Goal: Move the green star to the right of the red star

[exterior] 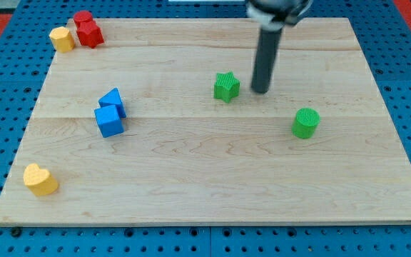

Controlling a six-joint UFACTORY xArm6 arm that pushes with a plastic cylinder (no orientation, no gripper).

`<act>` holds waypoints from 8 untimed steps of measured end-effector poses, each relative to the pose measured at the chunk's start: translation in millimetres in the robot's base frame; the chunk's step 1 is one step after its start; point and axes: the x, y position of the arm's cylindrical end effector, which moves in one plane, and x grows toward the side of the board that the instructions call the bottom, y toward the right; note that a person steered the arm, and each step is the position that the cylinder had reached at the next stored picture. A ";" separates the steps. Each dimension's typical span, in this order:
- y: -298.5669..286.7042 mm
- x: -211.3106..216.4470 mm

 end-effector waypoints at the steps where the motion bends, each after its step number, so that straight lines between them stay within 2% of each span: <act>1: -109.3 -87.7; 2: -162.4 -147.0; 3: -151.8 -145.8; 4: -115.3 -165.0; 5: -149.4 -213.0; 6: -171.0 -171.3; 7: -187.6 -149.4; 8: -127.4 -53.2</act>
